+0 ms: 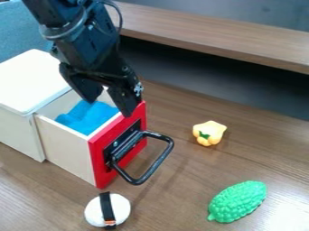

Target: Close the drawer

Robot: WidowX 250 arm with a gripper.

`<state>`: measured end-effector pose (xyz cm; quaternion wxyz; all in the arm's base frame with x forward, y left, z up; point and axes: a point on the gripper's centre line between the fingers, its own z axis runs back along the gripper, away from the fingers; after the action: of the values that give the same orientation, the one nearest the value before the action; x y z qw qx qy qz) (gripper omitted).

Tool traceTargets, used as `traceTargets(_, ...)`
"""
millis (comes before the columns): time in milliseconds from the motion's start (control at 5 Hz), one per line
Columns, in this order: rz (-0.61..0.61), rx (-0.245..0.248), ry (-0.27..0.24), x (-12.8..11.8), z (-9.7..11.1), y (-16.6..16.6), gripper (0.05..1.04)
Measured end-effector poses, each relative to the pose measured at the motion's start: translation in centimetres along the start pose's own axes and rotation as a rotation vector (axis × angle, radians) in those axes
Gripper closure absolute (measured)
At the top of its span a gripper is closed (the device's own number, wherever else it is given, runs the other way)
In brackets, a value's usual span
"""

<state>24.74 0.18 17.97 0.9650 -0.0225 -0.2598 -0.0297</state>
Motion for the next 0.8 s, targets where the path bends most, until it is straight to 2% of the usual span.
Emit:
traceTargets(200,0.004,-0.003,0.018,-0.3,-0.4,0.0,0.085)
traceTargets(400,0.008,0.001,0.090,-0.2,-2.0,0.3,0.085)
traceTargets(800,-0.011,-0.024,0.166,1.2,-6.7,-2.0,0.085)
